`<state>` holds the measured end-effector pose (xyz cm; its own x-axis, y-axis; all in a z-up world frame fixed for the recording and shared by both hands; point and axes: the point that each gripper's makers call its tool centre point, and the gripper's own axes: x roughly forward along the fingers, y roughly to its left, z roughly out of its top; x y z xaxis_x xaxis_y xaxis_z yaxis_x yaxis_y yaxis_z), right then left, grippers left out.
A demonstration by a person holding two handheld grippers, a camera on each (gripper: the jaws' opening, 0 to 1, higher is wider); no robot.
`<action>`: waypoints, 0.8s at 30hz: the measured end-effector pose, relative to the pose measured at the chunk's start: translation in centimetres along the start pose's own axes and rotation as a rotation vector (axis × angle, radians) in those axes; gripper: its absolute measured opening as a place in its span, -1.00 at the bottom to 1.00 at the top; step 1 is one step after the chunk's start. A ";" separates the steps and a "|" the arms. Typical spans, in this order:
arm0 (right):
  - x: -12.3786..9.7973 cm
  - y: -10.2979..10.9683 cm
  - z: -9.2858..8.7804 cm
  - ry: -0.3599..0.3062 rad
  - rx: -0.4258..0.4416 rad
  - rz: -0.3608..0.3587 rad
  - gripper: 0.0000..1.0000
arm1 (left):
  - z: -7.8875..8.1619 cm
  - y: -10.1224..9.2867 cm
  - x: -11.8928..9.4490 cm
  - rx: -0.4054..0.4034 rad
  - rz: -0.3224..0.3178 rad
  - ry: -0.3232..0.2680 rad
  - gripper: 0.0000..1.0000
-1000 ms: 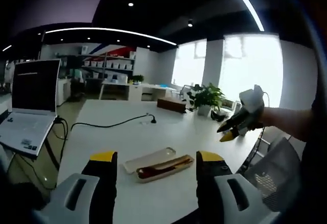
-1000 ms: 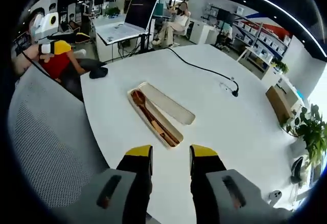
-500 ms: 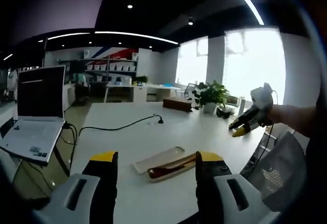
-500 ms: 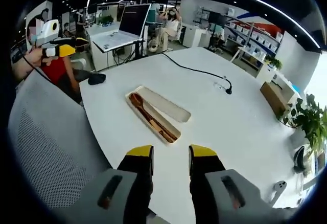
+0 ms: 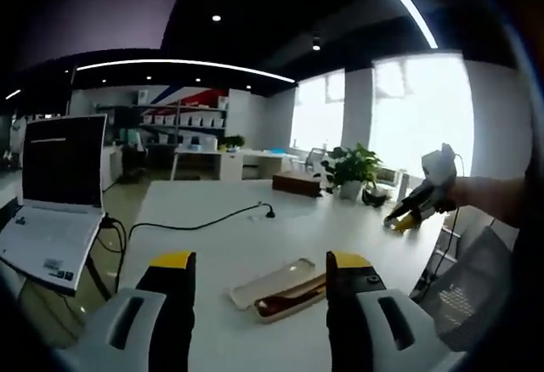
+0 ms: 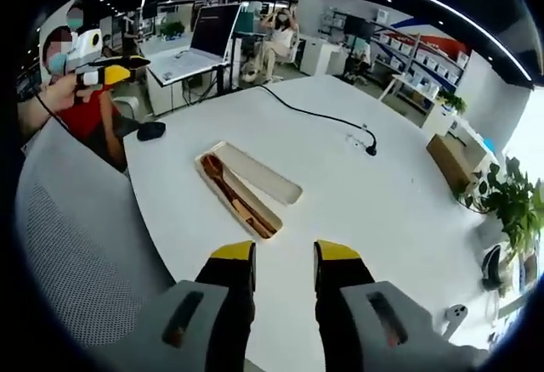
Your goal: Arrange the utensils inside the cutlery case until each visible utensil rests in its matching compartment.
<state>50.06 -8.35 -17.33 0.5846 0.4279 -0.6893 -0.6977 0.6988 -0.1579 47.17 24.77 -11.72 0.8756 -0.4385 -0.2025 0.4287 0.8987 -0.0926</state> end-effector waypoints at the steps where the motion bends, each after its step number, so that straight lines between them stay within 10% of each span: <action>1: 0.5 0.0 0.0 -0.002 0.005 0.013 -0.55 | -0.1 0.1 0.1 0.004 -0.004 0.012 0.29; 6: 3.7 0.9 -1.3 0.059 0.102 0.103 -0.55 | 0.6 0.4 -0.4 0.026 0.006 0.002 0.30; 16: 7.8 2.5 2.8 0.057 -0.004 0.167 -0.56 | -1.9 3.2 -2.1 -0.059 0.078 0.011 0.32; 24: 8.8 1.0 2.7 0.062 -0.009 0.180 -0.57 | -1.7 2.4 0.5 -0.048 0.018 0.041 0.35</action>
<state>55.63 -2.29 -21.66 0.4237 0.5087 -0.7495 -0.7923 0.6092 -0.0344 48.28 26.70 -13.74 0.8728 -0.4225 -0.2444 0.4009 0.9061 -0.1349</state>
